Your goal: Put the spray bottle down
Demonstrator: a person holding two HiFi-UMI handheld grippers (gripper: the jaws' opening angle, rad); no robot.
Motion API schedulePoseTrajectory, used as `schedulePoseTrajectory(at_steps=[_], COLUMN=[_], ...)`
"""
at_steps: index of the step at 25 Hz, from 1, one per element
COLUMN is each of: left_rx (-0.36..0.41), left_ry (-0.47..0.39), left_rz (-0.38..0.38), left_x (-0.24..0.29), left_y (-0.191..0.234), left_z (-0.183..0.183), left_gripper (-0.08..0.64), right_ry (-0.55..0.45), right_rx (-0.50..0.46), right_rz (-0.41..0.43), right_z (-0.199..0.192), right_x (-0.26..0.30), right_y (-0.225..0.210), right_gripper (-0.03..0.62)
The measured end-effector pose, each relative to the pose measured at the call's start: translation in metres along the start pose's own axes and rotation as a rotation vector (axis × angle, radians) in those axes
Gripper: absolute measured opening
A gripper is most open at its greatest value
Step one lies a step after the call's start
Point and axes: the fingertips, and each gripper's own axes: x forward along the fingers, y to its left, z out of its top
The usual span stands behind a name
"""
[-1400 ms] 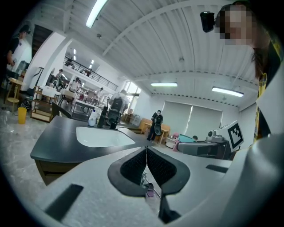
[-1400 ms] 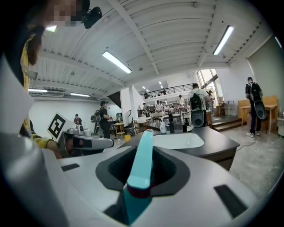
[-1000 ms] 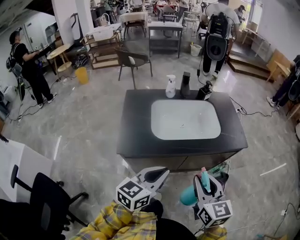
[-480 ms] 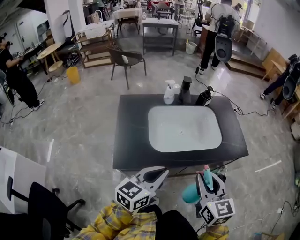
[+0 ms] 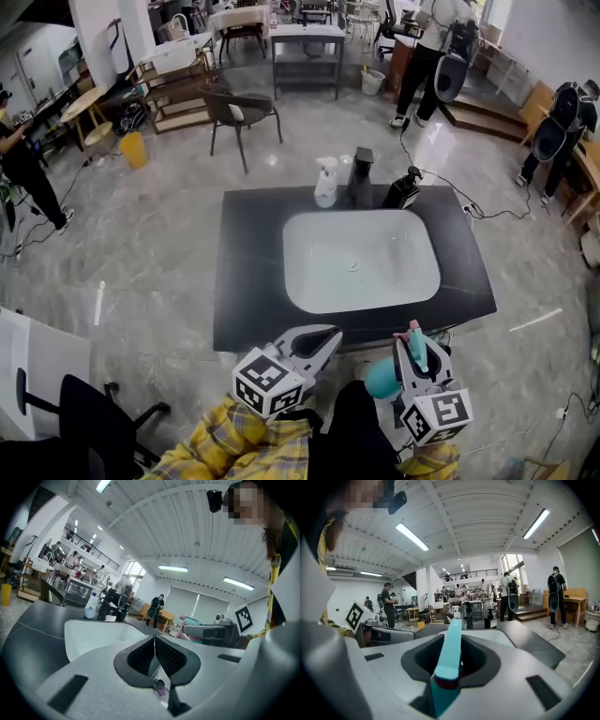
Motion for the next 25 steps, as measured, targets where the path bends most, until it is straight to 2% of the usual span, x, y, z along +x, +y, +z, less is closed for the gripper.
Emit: schedulePoseTrajectory(at_steps=[11, 25], left_rx=[0.02, 0.027], left_ry=[-0.007, 0.002], left_rz=[0.035, 0.033], left_x=[0.085, 0.177], left_y=[0.01, 0.007], left_z=[0.032, 0.049], left_gripper=[0.008, 0.008], right_ry=[-0.027, -0.029], right_rx=[0.004, 0.011], right_rz=[0.082, 0.101], right_z=[0.033, 0.046], right_x=[0.048, 0.072], right_y=[-0.07, -0.155], right_gripper=[0.094, 0.094])
